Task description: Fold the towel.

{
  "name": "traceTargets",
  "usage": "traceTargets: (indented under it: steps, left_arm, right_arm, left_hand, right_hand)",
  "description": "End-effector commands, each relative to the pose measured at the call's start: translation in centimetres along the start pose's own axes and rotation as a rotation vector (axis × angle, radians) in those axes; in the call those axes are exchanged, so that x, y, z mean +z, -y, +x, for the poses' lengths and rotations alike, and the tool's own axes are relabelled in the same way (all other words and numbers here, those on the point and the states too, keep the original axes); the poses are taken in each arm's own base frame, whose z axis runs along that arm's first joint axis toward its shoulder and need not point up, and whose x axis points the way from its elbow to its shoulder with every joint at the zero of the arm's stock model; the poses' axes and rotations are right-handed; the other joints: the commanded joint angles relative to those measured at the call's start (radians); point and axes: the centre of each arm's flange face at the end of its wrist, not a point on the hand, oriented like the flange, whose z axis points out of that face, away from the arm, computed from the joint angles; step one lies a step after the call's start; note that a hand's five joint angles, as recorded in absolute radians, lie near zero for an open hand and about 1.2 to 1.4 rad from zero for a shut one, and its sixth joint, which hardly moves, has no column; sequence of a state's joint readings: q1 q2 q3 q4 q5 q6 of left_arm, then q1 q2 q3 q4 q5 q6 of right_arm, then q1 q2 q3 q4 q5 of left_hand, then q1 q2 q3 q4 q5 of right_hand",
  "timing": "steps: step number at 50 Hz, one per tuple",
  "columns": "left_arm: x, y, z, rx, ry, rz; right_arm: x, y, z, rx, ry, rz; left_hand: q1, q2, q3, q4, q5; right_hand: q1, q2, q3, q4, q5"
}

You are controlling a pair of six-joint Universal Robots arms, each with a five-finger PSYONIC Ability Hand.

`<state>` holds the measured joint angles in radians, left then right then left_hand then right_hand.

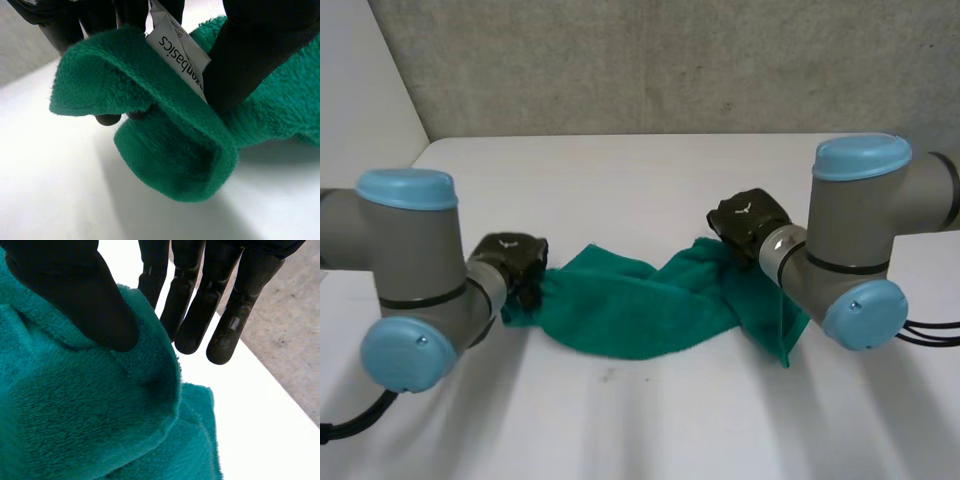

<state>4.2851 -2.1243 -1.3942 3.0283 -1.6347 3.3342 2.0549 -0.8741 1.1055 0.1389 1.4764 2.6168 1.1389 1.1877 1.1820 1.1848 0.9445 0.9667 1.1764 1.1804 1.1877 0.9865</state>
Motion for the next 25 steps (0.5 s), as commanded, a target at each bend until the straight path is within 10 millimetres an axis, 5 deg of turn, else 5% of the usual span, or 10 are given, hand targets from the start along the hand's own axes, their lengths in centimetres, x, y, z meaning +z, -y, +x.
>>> traceTargets:
  steps: [1, 7, 9, 12, 13, 21, 25]
  left_arm:
    - [-4.7, 3.9, -0.6, -0.01, 0.022, 0.199]
    - [-11.5, 7.5, -1.4, -0.012, 0.046, 0.401]
    - [-13.1, 8.2, -1.6, -0.014, 0.052, 0.447]
    - [-14.7, 9.0, -1.9, -0.018, 0.062, 0.498]
    - [-17.0, 10.0, -2.3, -0.024, 0.075, 0.569]
    - [-20.1, 11.4, -2.7, -0.052, 0.087, 0.676]
    - [-19.8, 11.2, -2.5, -0.078, 0.056, 0.669]
  right_arm:
    - [-3.4, 2.4, 2.7, -0.012, -0.061, 0.026]
    - [-9.4, 5.0, 5.2, -0.017, -0.091, 0.009]
    - [-10.2, 5.4, 5.6, -0.024, -0.102, 0.015]
    - [-14.3, 7.9, 7.4, -0.074, -0.161, 0.075]
    - [-14.9, 8.3, 7.7, -0.081, -0.173, 0.093]
    - [-17.1, 10.9, 9.7, -0.113, -0.229, 0.195]
    - [-16.9, 11.5, 10.1, -0.117, -0.21, 0.208]
  left_hand:
    - [0.257, 0.209, 0.214, 0.211, 0.277]
    - [0.257, 0.209, 0.214, 0.211, 0.277]
    - [0.257, 0.209, 0.214, 0.211, 0.277]
    - [0.257, 0.209, 0.214, 0.211, 0.277]
    - [0.257, 0.209, 0.214, 0.211, 0.277]
    - [0.257, 0.209, 0.214, 0.211, 0.277]
    - [0.257, 0.209, 0.214, 0.211, 0.277]
  right_hand:
    - [0.43, 0.22, 0.216, 0.209, 0.235]
    - [0.43, 0.22, 0.216, 0.209, 0.235]
    - [0.43, 0.22, 0.216, 0.209, 0.235]
    - [0.43, 0.22, 0.216, 0.209, 0.235]
    - [0.43, 0.22, 0.216, 0.209, 0.235]
    - [0.43, 0.22, 0.216, 0.209, 0.235]
    - [0.43, 0.22, 0.216, 0.209, 0.235]
